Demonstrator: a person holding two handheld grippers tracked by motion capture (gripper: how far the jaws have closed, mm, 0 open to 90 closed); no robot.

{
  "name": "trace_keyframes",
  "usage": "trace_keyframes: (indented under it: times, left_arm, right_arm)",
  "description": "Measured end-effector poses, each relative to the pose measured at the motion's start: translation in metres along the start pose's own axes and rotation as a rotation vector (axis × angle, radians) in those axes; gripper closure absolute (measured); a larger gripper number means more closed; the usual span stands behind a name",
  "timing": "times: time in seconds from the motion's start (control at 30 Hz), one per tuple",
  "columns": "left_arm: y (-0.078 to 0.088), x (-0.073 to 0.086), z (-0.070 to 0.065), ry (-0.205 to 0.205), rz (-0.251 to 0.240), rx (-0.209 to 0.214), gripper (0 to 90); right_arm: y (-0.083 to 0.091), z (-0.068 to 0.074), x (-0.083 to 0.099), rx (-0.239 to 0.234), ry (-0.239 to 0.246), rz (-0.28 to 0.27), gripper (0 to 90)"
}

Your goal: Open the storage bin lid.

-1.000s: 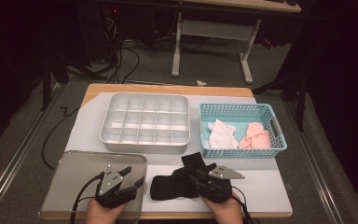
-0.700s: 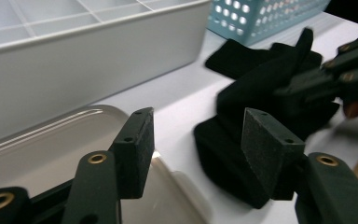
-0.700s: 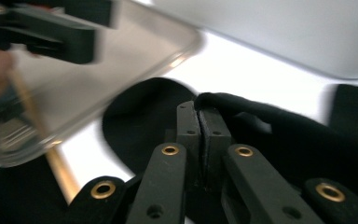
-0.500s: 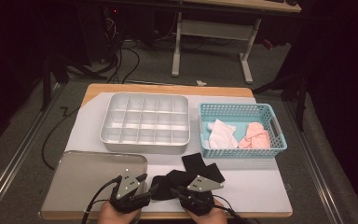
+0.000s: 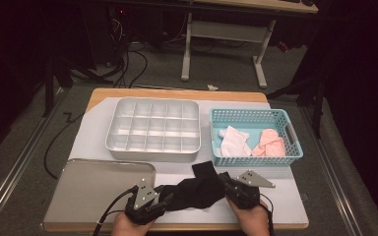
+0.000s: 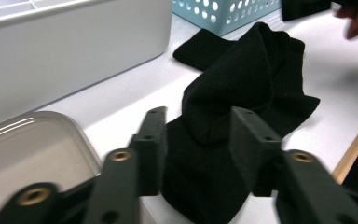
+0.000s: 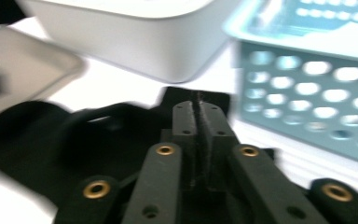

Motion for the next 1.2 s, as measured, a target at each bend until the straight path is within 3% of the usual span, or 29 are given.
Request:
trace_keyframes:
  times: [0.13,0.3,0.53,0.8,0.93,1.03,1.2]
  left_arm:
    - [0.000,0.001,0.002,-0.007,0.005,-0.020,73.2]
    - [0.002,0.000,0.005,-0.001,-0.002,-0.031,76.2]
    - [-0.002,0.001,0.004,0.043,-0.003,-0.013,67.4]
    - [-0.009,-0.003,-0.005,0.041,0.001,0.013,55.7]
    - [-0.015,-0.001,-0.010,0.027,0.018,0.022,51.2]
    - [-0.020,0.001,-0.010,0.031,0.045,0.022,52.6]
    - [-0.031,0.007,-0.015,0.020,0.098,0.039,55.2]
  right_arm:
    - [-0.014,-0.013,0.000,0.035,0.002,0.030,89.9]
    - [-0.021,-0.005,0.011,0.004,0.031,0.084,89.9]
    - [-0.007,0.021,0.031,-0.054,0.061,0.109,89.8]
    - [-0.009,0.050,0.049,-0.113,0.107,0.159,89.8]
    - [-0.011,0.055,0.050,-0.130,0.104,0.163,89.8]
    - [-0.010,0.055,0.050,-0.130,0.107,0.161,89.1]
    - [-0.001,0.042,0.042,-0.097,0.078,0.113,85.1]
Point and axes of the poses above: each handheld gripper's, and its own axes: y roughly backward along the jaws, x roughly out of its underside, z roughly to its left, the point moved 10 cm from there along -y, roughly forward along the jaws, and after that the axes turned 2 degrees about y, right-handed, at the moved point
